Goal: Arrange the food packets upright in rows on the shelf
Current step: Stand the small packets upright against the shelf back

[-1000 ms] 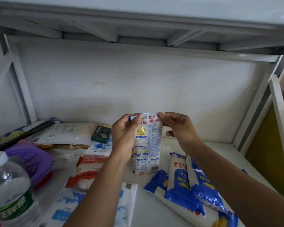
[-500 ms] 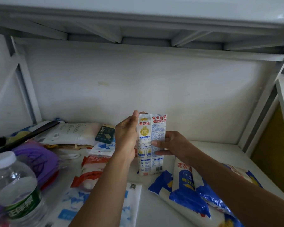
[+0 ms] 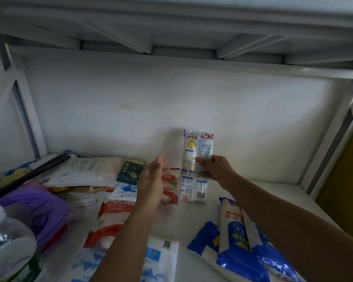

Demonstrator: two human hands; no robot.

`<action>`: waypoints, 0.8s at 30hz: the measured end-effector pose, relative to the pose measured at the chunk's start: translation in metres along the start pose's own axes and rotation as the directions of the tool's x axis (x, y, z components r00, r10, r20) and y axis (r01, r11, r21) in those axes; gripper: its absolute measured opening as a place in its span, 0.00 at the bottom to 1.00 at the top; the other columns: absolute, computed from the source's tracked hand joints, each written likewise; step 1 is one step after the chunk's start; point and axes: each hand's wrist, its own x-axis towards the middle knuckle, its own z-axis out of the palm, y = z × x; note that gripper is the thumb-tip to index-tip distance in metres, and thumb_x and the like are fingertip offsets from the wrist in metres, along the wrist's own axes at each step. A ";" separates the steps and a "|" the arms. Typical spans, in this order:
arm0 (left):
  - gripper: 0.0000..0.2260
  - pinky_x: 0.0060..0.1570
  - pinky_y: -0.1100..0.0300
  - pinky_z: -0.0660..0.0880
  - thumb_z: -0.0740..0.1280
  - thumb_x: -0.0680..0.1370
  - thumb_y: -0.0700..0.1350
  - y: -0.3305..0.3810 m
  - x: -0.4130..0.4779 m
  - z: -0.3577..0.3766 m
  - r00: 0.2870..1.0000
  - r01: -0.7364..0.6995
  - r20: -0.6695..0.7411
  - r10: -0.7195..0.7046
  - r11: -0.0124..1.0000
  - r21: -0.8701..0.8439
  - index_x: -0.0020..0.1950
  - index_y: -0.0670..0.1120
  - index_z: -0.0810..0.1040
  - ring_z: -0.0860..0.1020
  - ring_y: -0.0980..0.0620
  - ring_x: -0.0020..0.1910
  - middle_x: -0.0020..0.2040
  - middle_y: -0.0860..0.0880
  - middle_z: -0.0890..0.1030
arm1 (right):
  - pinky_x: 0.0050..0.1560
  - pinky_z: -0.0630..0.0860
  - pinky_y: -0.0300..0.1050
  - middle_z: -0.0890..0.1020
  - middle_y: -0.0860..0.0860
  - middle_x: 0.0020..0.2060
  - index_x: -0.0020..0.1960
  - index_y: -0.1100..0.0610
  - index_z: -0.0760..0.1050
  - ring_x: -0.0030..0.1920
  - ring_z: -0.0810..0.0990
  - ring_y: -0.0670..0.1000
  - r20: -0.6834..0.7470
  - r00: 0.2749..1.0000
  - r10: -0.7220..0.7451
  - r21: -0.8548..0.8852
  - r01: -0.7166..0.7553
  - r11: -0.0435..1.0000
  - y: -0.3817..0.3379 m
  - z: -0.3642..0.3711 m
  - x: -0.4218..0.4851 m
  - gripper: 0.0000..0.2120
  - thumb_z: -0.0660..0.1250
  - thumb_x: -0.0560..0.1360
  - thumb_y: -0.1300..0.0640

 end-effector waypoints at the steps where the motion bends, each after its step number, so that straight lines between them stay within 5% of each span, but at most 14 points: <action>1: 0.18 0.43 0.53 0.80 0.59 0.82 0.64 -0.002 0.000 -0.001 1.000 0.022 -0.002 -0.022 1.000 0.010 0.65 0.58 0.78 0.82 0.58 0.50 0.58 0.55 0.83 | 0.51 0.85 0.51 0.86 0.59 0.53 0.54 0.61 0.82 0.50 0.88 0.58 0.001 1.000 0.005 -0.001 -0.005 1.000 -0.001 0.003 0.007 0.13 0.77 0.74 0.56; 4: 0.19 0.36 0.57 0.77 0.60 0.81 0.65 -0.009 0.004 -0.002 0.997 0.077 -0.009 -0.077 0.997 0.030 0.65 0.58 0.78 0.83 0.53 0.49 0.56 0.53 0.83 | 0.52 0.85 0.51 0.86 0.57 0.50 0.53 0.60 0.81 0.48 0.88 0.56 0.024 1.000 0.012 0.000 -0.012 1.000 -0.005 0.009 0.026 0.11 0.76 0.75 0.56; 13: 0.23 0.54 0.43 0.82 0.61 0.79 0.67 -0.020 0.013 0.006 0.998 0.066 -0.010 -0.066 0.996 0.056 0.68 0.56 0.78 0.83 0.47 0.55 0.60 0.50 0.83 | 0.48 0.86 0.48 0.85 0.59 0.52 0.55 0.62 0.80 0.48 0.87 0.56 0.057 0.998 -0.013 -0.053 0.016 0.998 -0.021 0.013 0.063 0.09 0.74 0.76 0.59; 19: 0.10 0.61 0.46 0.77 0.60 0.82 0.61 -0.020 0.005 0.024 0.998 0.032 0.053 -0.038 0.993 0.114 0.48 0.60 0.78 0.81 0.58 0.50 0.47 0.59 0.83 | 0.54 0.85 0.55 0.84 0.60 0.59 0.64 0.63 0.77 0.57 0.85 0.58 0.086 0.994 0.065 -0.140 -0.053 0.989 -0.023 0.007 0.058 0.17 0.71 0.80 0.53; 24: 0.19 0.51 0.55 0.77 0.58 0.81 0.65 -0.020 -0.009 0.034 0.993 -0.010 0.117 -0.006 0.990 0.137 0.65 0.58 0.78 0.80 0.56 0.55 0.55 0.57 0.84 | 0.60 0.82 0.56 0.78 0.58 0.64 0.71 0.61 0.71 0.64 0.80 0.59 0.060 0.998 -0.018 -0.373 0.040 0.927 -0.024 -0.013 0.008 0.23 0.71 0.79 0.57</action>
